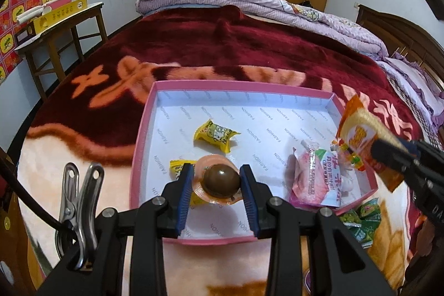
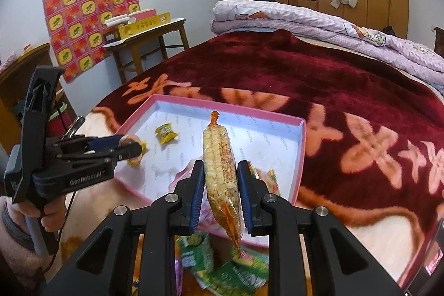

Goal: Organize snacks
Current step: 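Carry the chocolate ball and corn snack bag into the pink box and release both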

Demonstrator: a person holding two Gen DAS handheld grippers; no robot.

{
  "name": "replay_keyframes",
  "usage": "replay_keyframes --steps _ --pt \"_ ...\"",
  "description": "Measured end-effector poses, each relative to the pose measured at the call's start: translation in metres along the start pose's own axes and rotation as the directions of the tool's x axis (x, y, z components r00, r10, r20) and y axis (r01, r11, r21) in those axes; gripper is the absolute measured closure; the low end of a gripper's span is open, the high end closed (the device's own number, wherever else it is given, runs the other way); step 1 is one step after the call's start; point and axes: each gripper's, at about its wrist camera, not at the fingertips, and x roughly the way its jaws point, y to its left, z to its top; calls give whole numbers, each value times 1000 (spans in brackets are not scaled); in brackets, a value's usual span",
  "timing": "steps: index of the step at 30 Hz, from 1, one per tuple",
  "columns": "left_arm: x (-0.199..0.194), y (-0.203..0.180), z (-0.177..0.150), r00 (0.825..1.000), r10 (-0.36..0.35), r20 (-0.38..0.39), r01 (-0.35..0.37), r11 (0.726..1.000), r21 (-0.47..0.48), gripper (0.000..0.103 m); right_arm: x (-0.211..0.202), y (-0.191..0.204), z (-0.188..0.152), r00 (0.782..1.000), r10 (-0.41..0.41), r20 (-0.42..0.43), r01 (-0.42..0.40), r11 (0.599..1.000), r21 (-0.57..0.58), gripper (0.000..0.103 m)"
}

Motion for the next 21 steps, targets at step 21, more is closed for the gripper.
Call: replay_keyframes --steps 21 --pt "29 -6 4 997 78 30 -80 994 69 67 50 -30 14 996 -86 -15 86 996 25 78"
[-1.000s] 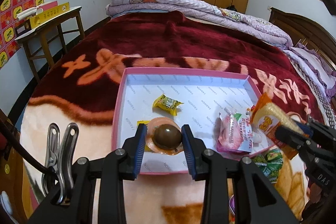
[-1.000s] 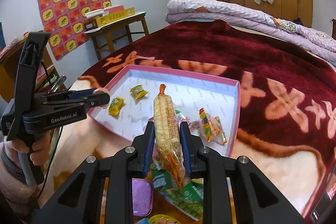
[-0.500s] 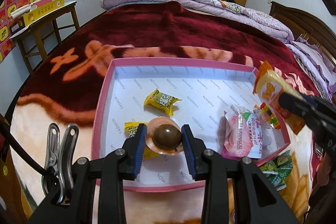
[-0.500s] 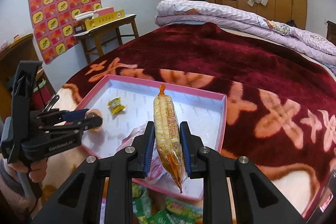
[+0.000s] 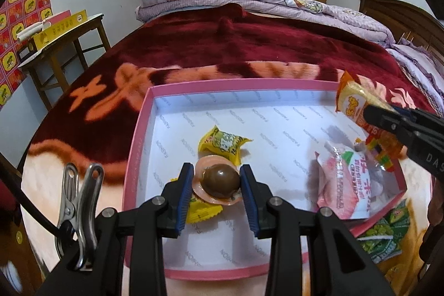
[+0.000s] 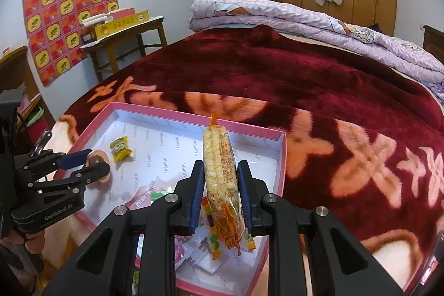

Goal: Organize snacks
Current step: 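Carry the chocolate ball and corn snack bag into the pink box and release both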

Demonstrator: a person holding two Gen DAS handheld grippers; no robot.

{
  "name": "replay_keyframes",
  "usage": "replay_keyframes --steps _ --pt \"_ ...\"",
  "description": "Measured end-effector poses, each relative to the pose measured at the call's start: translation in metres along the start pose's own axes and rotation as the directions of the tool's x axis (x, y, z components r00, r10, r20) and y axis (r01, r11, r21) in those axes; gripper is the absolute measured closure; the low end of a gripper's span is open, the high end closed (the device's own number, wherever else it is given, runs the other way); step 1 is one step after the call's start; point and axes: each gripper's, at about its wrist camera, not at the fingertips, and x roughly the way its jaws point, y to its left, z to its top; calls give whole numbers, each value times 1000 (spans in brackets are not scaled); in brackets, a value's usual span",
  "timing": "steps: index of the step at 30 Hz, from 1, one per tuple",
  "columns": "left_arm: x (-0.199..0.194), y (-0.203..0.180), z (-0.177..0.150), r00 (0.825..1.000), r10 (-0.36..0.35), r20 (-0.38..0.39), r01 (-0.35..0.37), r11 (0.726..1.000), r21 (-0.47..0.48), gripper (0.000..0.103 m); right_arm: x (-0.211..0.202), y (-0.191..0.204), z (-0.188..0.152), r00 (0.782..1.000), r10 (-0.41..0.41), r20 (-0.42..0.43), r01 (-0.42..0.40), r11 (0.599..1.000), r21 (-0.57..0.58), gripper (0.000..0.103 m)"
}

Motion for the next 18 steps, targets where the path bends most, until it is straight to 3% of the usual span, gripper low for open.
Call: replay_keyframes --steps 9,13,18 --pt "4 -3 1 1000 22 6 -22 1000 18 66 11 -2 -2 1000 1 -16 -1 1000 7 78" --pt "3 -6 1 1000 16 -1 -16 999 28 58 10 -2 -2 1000 13 -11 -13 1000 13 77" --pt "0 -8 2 1000 9 -11 -8 999 37 57 5 1 -1 1000 19 7 -19 1000 1 64"
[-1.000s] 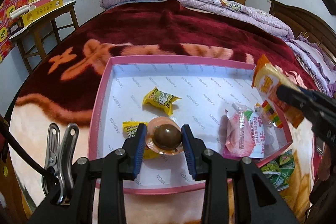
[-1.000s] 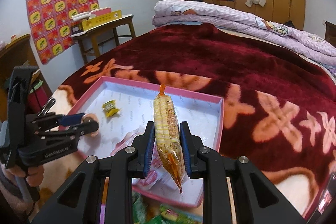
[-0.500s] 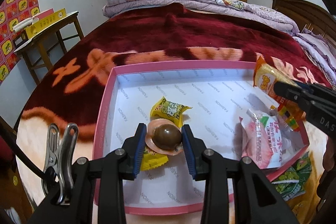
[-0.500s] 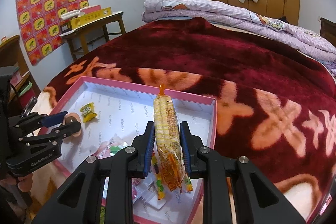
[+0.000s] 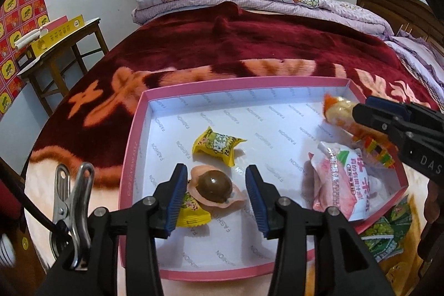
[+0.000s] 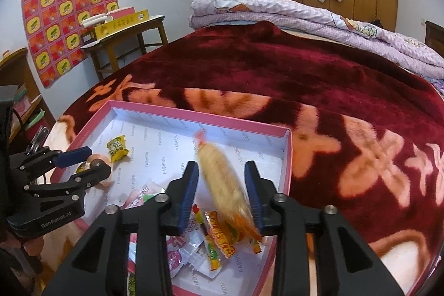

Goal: Organize snacks
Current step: 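Carry the chocolate ball and corn snack bag into the pink box and release both, then withdraw both tools from the box toward the green snack packets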

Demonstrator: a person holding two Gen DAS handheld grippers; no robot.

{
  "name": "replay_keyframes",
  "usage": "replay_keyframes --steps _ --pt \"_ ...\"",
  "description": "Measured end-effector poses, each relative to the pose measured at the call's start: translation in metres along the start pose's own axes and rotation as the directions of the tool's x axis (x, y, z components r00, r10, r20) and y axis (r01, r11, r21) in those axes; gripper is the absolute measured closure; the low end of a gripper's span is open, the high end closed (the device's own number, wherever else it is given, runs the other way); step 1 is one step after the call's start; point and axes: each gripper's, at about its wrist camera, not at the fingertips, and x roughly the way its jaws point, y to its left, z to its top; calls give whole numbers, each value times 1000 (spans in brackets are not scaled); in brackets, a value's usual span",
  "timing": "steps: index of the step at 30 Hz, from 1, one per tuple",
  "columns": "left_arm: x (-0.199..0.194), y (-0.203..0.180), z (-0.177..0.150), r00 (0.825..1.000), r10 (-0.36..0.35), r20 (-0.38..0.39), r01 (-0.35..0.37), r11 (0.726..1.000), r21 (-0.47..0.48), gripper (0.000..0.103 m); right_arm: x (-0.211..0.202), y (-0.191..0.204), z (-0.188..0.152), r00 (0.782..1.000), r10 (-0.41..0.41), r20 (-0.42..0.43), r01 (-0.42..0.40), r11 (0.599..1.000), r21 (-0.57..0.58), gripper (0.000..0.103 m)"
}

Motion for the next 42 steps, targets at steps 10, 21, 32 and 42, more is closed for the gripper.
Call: replay_keyframes --steps 10,21,32,42 --pt "-11 4 1 1000 1 7 -1 1000 -15 43 -12 8 1 1000 4 27 -4 1000 -16 56" --pt "-38 -3 -3 999 -32 8 32 999 11 43 -34 18 -5 999 25 30 -25 1000 -4 56" --pt "-65 -10 -17 997 -81 -5 81 997 7 43 -59 30 -20 998 47 30 -47 999 -5 56" --pt "-78 -8 -29 995 -95 -8 95 995 -11 43 -76 34 -36 998 62 22 -62 998 11 56"
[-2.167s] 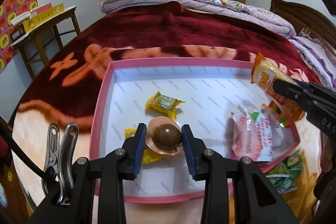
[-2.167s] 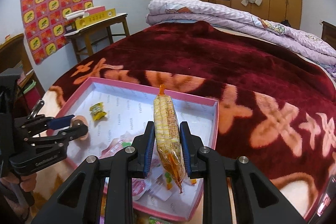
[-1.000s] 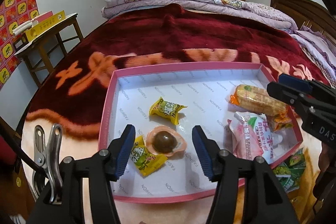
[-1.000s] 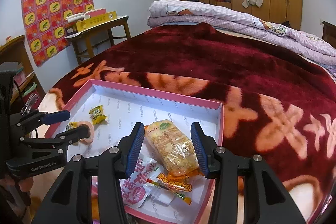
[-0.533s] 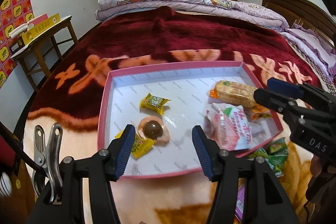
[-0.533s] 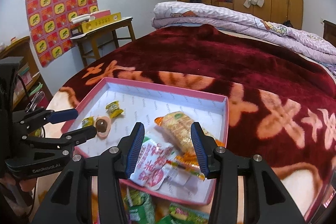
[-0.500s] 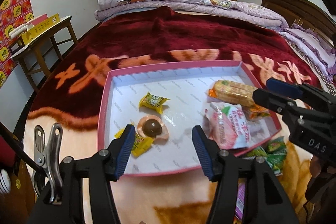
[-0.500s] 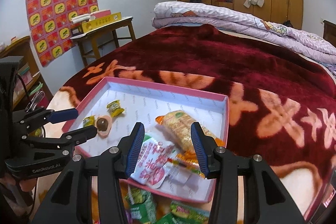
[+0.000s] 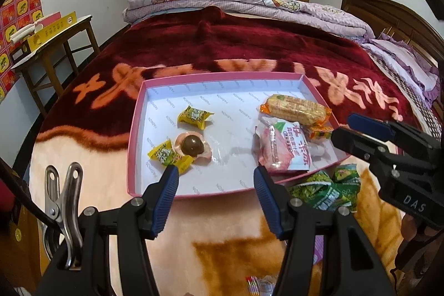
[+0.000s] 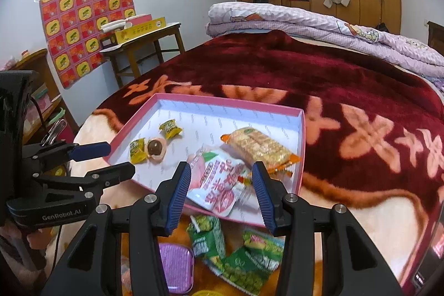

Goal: Organize snacks
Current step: 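Withdraw both tools from the box toward the green snack packets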

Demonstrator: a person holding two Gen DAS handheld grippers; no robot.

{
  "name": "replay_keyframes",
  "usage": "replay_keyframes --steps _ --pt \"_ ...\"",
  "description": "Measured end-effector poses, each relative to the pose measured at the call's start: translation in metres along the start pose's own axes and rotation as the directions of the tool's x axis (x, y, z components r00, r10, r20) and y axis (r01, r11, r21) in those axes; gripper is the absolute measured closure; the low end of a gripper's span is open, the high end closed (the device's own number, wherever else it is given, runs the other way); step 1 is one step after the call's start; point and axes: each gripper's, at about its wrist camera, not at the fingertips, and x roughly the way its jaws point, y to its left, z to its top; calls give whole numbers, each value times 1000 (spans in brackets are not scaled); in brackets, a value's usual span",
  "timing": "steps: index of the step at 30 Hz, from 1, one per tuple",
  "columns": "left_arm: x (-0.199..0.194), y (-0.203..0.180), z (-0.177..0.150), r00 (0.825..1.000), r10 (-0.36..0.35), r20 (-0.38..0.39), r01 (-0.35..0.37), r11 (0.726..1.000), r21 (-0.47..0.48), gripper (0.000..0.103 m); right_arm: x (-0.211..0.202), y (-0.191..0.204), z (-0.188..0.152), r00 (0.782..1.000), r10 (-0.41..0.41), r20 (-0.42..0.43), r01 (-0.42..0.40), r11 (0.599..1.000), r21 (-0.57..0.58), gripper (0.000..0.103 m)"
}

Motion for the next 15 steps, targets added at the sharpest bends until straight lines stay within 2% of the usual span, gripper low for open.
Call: replay_keyframes --steps 15 --pt "-9 -10 -19 1000 -22 -19 22 1000 -5 43 -18 -1 -25 1000 0 -30 1 1000 17 56"
